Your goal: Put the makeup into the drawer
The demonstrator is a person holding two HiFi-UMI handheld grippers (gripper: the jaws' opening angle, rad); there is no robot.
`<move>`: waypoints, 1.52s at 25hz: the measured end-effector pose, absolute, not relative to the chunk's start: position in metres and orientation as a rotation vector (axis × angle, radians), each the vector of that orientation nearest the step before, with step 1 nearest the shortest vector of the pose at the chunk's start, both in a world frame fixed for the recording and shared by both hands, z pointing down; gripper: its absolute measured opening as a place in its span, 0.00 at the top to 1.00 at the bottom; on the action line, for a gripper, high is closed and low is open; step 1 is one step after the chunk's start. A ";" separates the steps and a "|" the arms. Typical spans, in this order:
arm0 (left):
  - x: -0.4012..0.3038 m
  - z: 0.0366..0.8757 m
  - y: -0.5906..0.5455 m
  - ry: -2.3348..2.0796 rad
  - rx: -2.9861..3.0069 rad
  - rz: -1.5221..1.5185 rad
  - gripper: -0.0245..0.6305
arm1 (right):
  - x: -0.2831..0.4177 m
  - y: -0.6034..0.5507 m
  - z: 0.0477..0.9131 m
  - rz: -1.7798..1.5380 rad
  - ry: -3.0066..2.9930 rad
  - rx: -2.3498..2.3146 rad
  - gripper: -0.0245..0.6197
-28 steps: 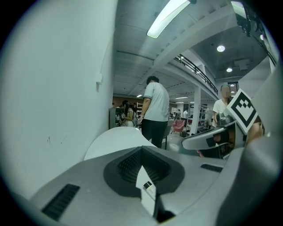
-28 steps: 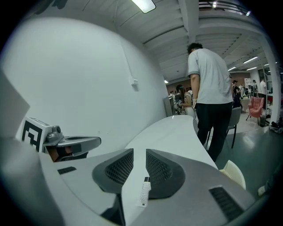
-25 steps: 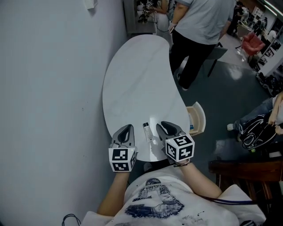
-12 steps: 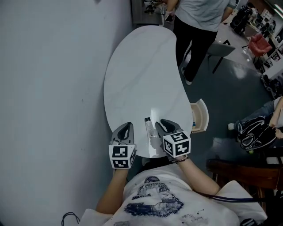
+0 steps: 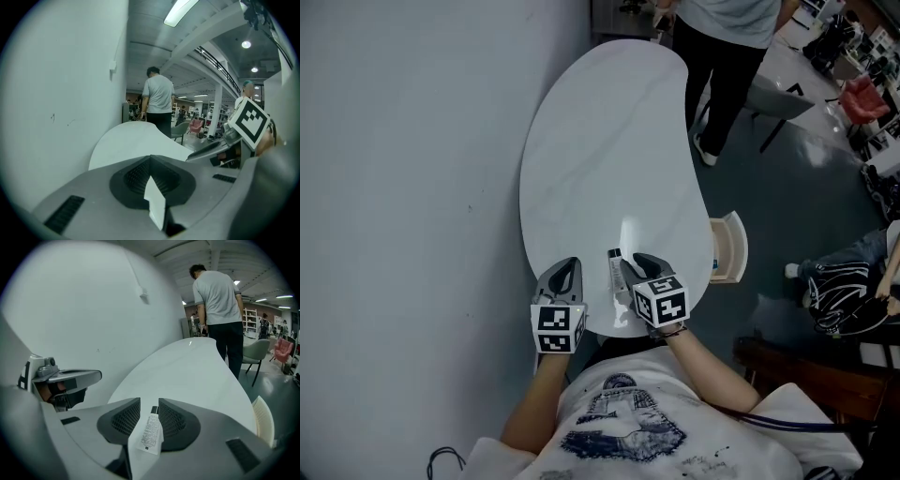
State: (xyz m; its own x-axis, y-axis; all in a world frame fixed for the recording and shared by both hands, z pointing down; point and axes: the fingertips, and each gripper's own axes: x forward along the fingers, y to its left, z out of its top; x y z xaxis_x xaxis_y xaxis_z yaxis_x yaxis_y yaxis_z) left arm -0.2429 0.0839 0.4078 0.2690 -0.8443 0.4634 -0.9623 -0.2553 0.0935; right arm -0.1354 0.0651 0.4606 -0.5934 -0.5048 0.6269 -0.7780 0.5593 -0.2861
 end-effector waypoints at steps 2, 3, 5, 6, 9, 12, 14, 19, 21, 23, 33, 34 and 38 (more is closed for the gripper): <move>-0.244 0.412 0.082 -1.645 2.186 0.467 0.89 | -0.139 0.063 0.471 0.768 -2.299 1.015 0.78; -0.244 0.414 0.081 -1.647 2.184 0.472 0.89 | -0.141 0.062 0.476 0.771 -2.291 1.006 0.78; -0.244 0.419 0.078 -1.650 2.180 0.479 0.89 | -0.143 0.062 0.487 0.779 -2.274 0.985 0.77; -0.244 0.421 0.076 -1.649 2.177 0.482 0.89 | -0.143 0.061 0.493 0.786 -2.265 0.973 0.76; -0.245 0.431 0.071 -1.641 2.158 0.502 0.89 | -0.147 0.060 0.509 0.810 -2.243 0.944 0.74; -0.248 0.436 0.068 -1.637 2.145 0.511 0.89 | -0.151 0.059 0.519 0.826 -2.226 0.929 0.71; -0.249 0.439 0.065 -1.632 2.136 0.517 0.89 | -0.153 0.057 0.525 0.836 -2.215 0.922 0.69; -0.250 0.448 0.059 -1.617 2.124 0.529 0.89 | -0.154 0.054 0.540 0.842 -2.187 0.904 0.67; -0.250 0.450 0.057 -1.612 2.119 0.530 0.89 | -0.156 0.054 0.546 0.842 -2.175 0.894 0.67; -0.251 0.451 0.055 -1.609 2.115 0.534 0.89 | -0.158 0.055 0.550 0.843 -2.164 0.883 0.67; -0.259 0.451 0.058 -1.617 2.101 0.542 0.89 | -0.160 0.061 0.566 0.831 -2.108 0.873 0.67; -0.258 0.451 0.060 -1.617 2.103 0.541 0.89 | -0.161 0.063 0.567 0.829 -2.106 0.869 0.67; -0.259 0.449 0.062 -1.615 2.112 0.537 0.89 | -0.166 0.065 0.569 0.822 -2.107 0.846 0.68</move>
State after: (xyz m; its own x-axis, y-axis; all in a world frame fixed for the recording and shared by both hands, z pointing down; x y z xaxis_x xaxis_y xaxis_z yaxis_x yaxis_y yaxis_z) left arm -0.2592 0.0619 0.4490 0.2482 -0.8030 0.5418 -0.9676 -0.2325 0.0986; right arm -0.1656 0.0651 0.5688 -0.5327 -0.3082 0.7882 -0.7605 0.5830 -0.2860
